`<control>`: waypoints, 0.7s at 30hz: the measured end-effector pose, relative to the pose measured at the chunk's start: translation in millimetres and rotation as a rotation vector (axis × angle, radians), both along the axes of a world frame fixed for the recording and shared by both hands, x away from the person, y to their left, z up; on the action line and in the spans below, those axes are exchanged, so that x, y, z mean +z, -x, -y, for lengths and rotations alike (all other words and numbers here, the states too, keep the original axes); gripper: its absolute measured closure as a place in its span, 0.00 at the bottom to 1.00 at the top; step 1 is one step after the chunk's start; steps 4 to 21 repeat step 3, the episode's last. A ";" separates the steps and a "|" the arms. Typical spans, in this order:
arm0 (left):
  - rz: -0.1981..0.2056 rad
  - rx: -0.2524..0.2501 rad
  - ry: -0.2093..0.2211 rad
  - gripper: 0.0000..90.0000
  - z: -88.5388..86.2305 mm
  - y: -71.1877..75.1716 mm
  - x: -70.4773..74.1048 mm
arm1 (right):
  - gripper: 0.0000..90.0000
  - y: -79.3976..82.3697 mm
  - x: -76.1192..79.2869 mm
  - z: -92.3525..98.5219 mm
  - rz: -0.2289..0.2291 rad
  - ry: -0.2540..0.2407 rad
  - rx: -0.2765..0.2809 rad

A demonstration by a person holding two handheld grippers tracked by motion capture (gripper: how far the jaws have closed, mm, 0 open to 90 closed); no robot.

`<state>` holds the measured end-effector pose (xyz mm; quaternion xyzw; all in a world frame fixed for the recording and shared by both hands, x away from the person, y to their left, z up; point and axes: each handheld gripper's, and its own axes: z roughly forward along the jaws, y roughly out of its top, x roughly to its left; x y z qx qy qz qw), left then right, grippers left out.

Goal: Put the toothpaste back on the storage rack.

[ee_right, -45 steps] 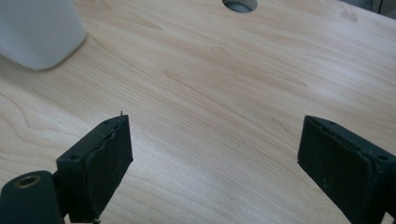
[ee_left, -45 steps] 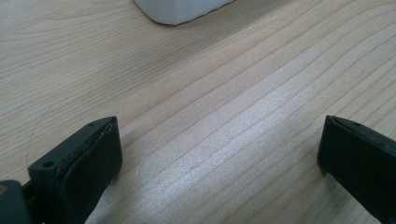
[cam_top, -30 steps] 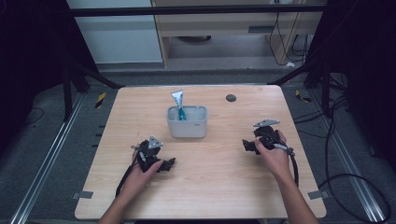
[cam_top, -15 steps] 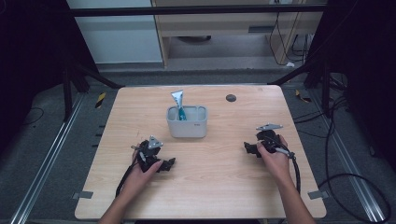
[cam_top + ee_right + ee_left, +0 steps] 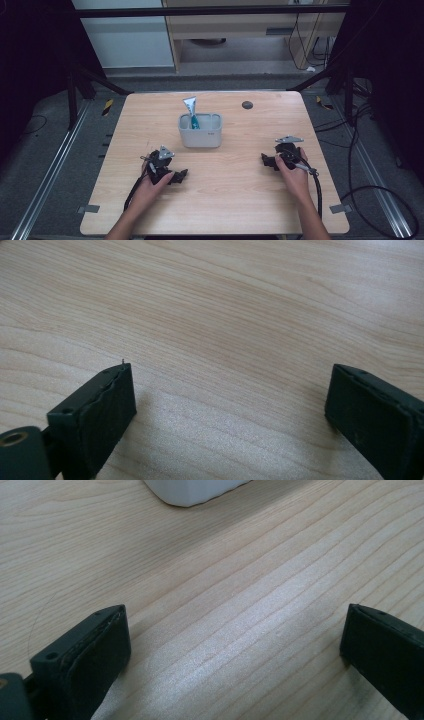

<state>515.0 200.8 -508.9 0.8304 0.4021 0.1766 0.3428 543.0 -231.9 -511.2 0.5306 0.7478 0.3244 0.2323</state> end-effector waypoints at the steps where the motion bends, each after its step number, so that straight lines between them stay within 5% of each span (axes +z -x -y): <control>1: 0.000 0.000 0.000 0.00 0.0 0.0 0.0 | 0.03 -0.3 -0.1 -0.2 -0.003 0.002 -0.008; 21: 0.000 0.000 -0.001 0.00 0.0 0.1 0.0 | 0.01 -1.0 -0.5 -1.0 -0.010 0.005 -0.035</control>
